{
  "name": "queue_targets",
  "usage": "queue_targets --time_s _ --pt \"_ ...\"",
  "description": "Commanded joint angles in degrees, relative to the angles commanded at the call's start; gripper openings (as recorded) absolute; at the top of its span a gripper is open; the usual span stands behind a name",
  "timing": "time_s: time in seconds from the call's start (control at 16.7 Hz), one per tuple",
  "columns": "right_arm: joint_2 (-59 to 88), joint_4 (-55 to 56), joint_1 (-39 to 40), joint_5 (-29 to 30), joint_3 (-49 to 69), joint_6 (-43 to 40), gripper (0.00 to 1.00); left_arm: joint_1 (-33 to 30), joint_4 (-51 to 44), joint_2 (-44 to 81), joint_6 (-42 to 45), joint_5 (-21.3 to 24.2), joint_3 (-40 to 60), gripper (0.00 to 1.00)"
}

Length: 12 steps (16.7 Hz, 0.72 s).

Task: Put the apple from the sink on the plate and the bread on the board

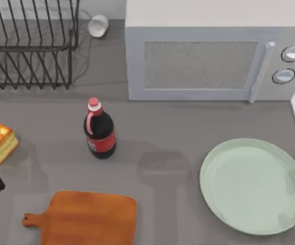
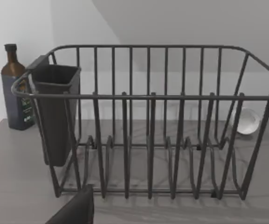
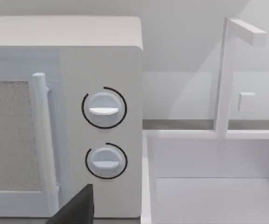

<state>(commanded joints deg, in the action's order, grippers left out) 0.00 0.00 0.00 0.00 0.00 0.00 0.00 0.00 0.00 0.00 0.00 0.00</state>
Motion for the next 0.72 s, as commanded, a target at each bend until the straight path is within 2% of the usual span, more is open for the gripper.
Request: queue_targets --time_s 0.42,0.72 --pt "0.57 -0.38 -0.12 0.0 0.56 -0.12 1.0 0.0 0.0 0.0 0.0 0.0 0.0 1.0" --pt "12.58 -7.63 -2.51 0.02 11.5 -2.38 1.0 0.0 0.0 0.0 0.0 0.0 0.0 1.0"
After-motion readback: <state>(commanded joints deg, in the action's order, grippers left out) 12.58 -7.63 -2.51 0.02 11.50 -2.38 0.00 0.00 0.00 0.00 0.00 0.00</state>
